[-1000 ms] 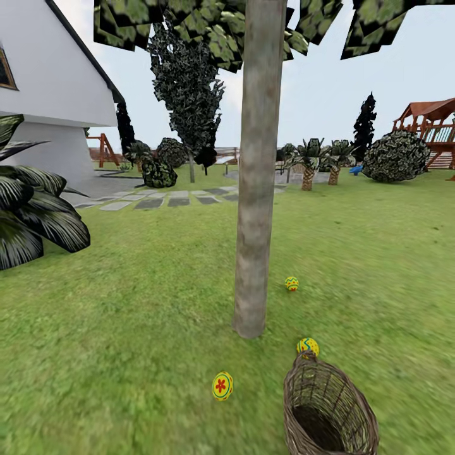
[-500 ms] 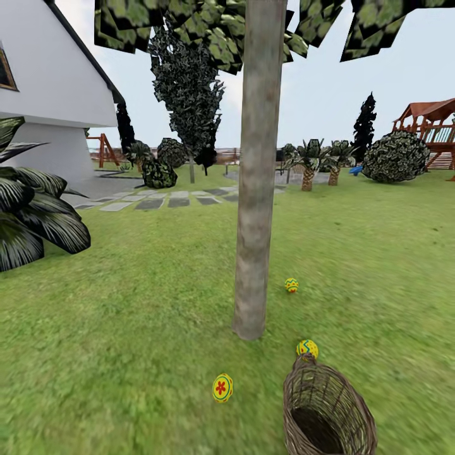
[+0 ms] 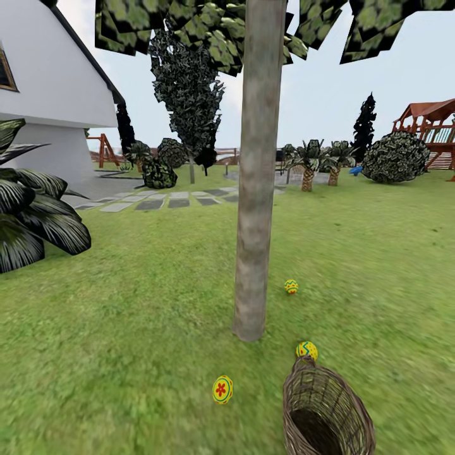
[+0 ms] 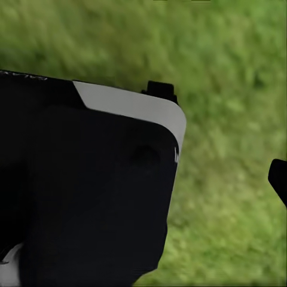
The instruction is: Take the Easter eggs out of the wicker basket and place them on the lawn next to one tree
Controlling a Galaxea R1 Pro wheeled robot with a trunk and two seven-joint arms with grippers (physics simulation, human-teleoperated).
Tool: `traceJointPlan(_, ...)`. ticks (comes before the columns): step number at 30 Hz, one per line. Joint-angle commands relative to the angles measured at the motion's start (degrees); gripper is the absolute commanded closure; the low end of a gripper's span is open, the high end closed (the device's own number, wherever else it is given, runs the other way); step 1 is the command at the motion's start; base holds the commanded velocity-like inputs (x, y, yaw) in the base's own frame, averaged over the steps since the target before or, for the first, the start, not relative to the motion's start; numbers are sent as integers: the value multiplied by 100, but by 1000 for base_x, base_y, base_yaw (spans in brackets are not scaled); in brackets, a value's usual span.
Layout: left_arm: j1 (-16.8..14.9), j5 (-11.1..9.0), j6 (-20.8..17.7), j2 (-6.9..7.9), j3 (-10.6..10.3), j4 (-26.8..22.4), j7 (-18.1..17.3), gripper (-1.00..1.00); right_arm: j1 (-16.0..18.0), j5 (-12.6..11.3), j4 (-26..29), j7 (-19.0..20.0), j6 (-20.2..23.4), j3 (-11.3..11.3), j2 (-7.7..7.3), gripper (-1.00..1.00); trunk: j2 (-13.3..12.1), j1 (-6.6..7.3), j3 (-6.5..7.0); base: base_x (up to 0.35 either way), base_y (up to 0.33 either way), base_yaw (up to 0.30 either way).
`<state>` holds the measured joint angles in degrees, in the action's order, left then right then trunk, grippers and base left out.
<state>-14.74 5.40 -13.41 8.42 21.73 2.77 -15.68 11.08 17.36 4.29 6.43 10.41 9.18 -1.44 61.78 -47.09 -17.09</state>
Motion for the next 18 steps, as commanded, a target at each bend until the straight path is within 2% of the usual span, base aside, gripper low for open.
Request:
traceJointPlan(1, 5, 53, 43, 9, 52, 23, -14, -100, 2, 59, -55, -8, -77, 52, 1, -100, -37, 23, 12, 0, 0, 0)
traceJointPlan(8, 357, 40, 94, -16, 59, 50, 9, -100, 0, 50, -445, -69, -288, 58, -12, -100, -318, 176, 138, 0, 0, 0)
traceJointPlan(12, 628, 27, 93, -57, 74, 53, 326, -100, 2, 40, -777, -71, -404, 64, -31, -100, -478, 264, 209, 0, 0, 0)
traceJointPlan(16, 821, 5, 90, -63, 76, 56, 409, -100, -19, 39, -938, -71, -554, 66, -56, -100, -639, 352, 281, 0, 0, 0)
traceJointPlan(18, 948, -81, 89, -79, 77, 57, 415, -100, -110, 39, -962, -71, -582, 67, -69, -100, -719, 396, 317, 0, 0, 0)
